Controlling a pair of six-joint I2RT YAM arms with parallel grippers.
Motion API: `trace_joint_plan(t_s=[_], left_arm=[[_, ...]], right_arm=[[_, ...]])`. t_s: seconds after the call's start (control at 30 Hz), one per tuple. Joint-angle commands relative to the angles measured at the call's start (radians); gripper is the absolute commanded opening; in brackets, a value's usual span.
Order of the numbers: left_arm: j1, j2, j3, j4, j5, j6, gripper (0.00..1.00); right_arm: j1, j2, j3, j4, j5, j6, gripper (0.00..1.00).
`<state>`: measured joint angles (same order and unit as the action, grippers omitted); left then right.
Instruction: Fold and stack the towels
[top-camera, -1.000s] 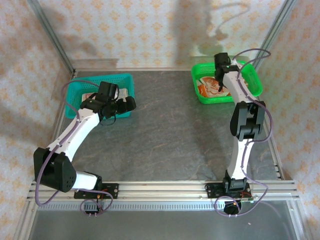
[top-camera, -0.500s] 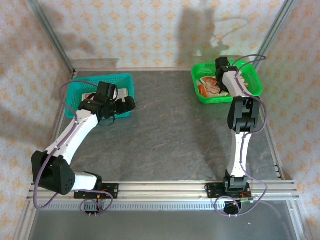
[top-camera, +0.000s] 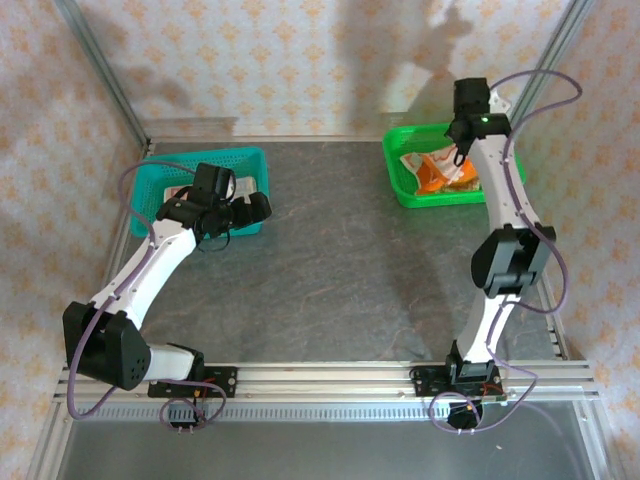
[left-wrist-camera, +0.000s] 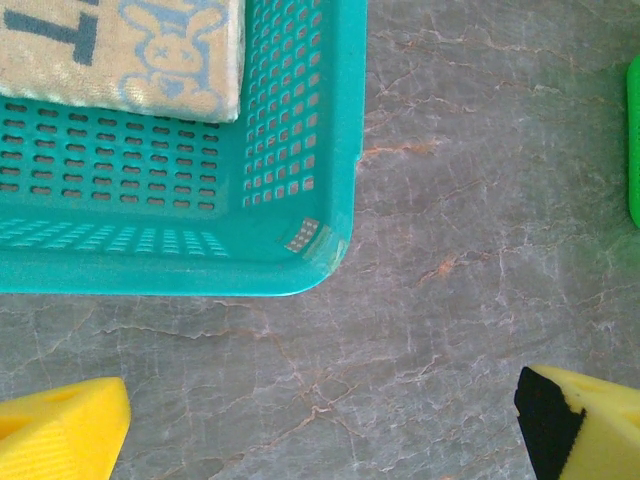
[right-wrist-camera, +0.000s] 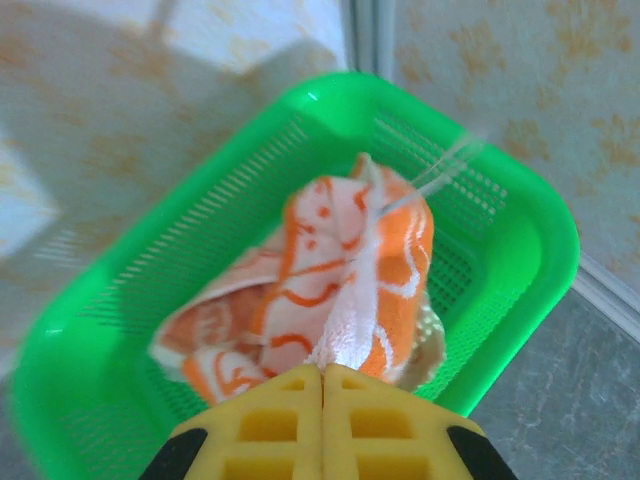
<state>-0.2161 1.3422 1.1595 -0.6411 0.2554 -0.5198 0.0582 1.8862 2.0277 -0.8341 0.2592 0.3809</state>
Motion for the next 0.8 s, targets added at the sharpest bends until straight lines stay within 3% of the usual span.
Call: trace_joint_plan(t_s=[0.0,0.2,0.5,0.63,0.77], left_arm=[[-0.007,0.007,0.039,0.004,0.012,-0.004,1.00],[-0.007,0.013,0.050,0.012,0.019,-0.002,1.00],[-0.007,0.009,0.051,0.014,0.033,0.003,1.00],[-0.006,0.005,0.048,0.014,0.035,0.007,1.00],[-0.006,-0.008,0.033,0.015,0.041,-0.003,1.00]], right_arm=[[0.060,-0.073,0.061,0.021,-0.041,-0.060,0.00],[0.189,-0.106,0.246,-0.002,-0.064,-0.113,0.00],[0.359,-0.062,0.413,0.005,-0.259,-0.098,0.00],[0.392,-0.063,0.359,0.042,-0.339,-0.076,0.00],[0.393,-0.103,0.167,0.075,-0.345,-0.012,0.00]])
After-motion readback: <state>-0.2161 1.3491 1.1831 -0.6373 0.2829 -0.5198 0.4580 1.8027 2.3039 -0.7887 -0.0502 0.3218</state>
